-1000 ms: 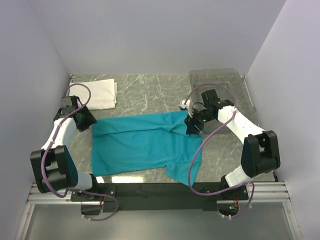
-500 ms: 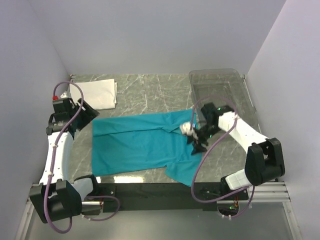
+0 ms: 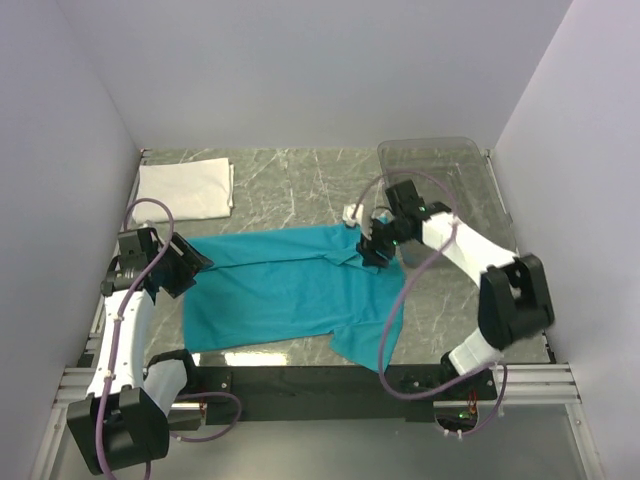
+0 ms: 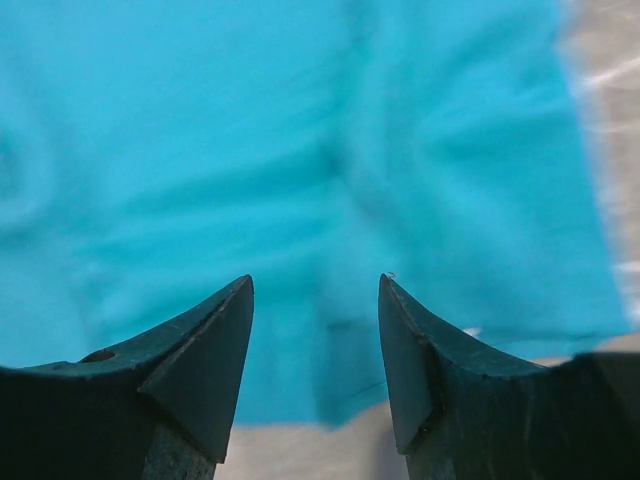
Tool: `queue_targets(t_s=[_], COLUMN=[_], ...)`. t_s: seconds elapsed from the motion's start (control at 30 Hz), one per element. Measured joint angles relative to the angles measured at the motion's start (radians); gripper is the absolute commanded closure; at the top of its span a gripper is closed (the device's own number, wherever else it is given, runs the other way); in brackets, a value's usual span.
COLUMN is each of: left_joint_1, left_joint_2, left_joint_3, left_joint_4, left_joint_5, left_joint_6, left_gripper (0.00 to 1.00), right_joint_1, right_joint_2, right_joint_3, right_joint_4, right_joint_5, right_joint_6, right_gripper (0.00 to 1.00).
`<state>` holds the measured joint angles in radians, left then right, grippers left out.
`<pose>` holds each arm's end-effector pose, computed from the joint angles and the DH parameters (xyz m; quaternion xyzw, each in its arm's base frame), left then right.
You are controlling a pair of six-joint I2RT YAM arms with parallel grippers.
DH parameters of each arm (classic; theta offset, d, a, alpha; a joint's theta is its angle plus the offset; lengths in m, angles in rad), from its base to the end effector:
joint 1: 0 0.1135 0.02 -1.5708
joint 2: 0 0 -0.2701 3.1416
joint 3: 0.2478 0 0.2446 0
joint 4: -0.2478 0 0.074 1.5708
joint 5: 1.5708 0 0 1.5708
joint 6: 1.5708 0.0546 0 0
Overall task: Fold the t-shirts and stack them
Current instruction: Fold the tshirt
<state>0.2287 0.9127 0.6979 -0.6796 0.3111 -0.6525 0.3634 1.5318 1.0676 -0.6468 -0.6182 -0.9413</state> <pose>0.1773 0.0241 0.2370 -0.3510 0.8649 -0.2118 0.2897 0.2700 0.1365 0.2247 -0.6182 0.6950 0.2221 0.2925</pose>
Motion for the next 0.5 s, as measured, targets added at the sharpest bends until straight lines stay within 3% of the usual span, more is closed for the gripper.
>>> queue_targets(t_s=[0.17, 0.5], left_joint_1=[0.0, 0.0], left_joint_2=[-0.008, -0.042], left_joint_3=[0.0, 0.0], left_joint_4=[-0.003, -0.003], left_joint_5=[0.007, 0.017], left_joint_6=[0.002, 0.002], left_gripper=[0.28, 0.28], right_joint_1=[0.015, 0.11], right_joint_2=[0.189, 0.297], right_joint_3=[0.171, 0.226], right_joint_4=[0.032, -0.024], right_joint_5=[0.048, 0.127], right_joint_6=[0.008, -0.024], right_gripper=[0.41, 0.45])
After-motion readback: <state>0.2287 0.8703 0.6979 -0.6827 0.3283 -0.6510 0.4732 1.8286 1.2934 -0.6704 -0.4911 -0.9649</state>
